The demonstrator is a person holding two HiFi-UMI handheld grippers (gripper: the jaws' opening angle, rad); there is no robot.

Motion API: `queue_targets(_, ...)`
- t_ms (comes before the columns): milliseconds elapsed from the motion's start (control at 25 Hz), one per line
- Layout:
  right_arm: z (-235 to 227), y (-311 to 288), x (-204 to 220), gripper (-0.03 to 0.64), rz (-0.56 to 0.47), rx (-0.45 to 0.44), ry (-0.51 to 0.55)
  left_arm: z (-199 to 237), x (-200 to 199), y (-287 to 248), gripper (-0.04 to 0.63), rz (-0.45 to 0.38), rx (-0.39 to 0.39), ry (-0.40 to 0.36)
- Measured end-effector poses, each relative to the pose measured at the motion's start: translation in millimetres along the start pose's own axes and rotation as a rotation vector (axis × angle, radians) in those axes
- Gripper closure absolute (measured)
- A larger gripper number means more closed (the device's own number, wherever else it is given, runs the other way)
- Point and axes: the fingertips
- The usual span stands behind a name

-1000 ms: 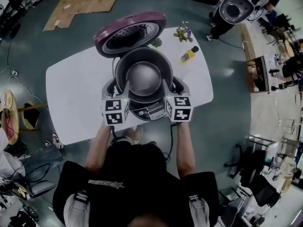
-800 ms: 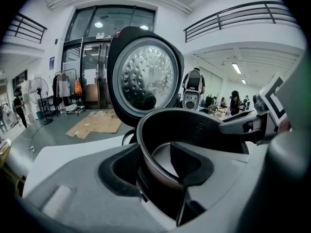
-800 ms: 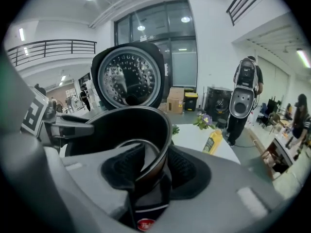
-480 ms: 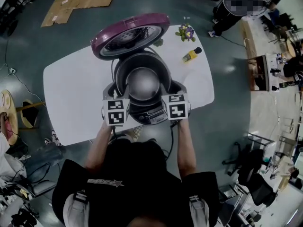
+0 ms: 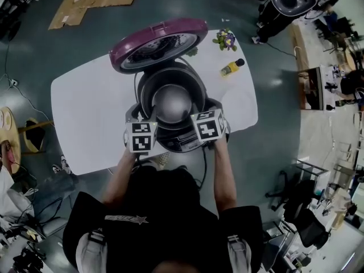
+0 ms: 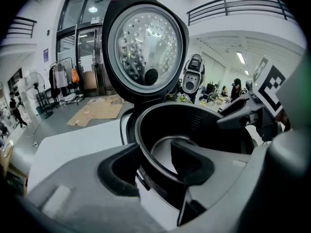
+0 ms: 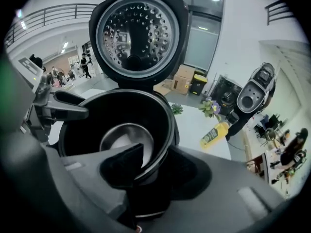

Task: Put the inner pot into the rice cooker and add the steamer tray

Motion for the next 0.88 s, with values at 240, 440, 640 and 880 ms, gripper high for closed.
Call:
queue_targets(240, 1, -6, 6, 0.439, 0.040, 0.018, 0.036, -2, 2, 1, 0.382, 0.000, -0.017, -0.028)
queue_targets(440, -1, -8, 8, 0.425, -0.004, 0.013, -0.017, -4, -2, -3, 0.357, -0.021, 0.009, -0.034)
queue_targets(640, -1, 2, 6, 0.417, -0.055, -0.003, -0.073, 1, -12, 4, 0.353, -0.069, 0.001, -0.023)
queue_targets(880, 2, 31, -5, 0.417, -0.149, 0.017, -0.094, -2, -29, 20, 0.353, -0.135, 0.018, -0.045)
Point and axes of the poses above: the fingertips, and each gripper's own axes: y backward along the fingers, z to its left, x out of its underside, and after that the axes turned 9 degrees about -x, right-handed
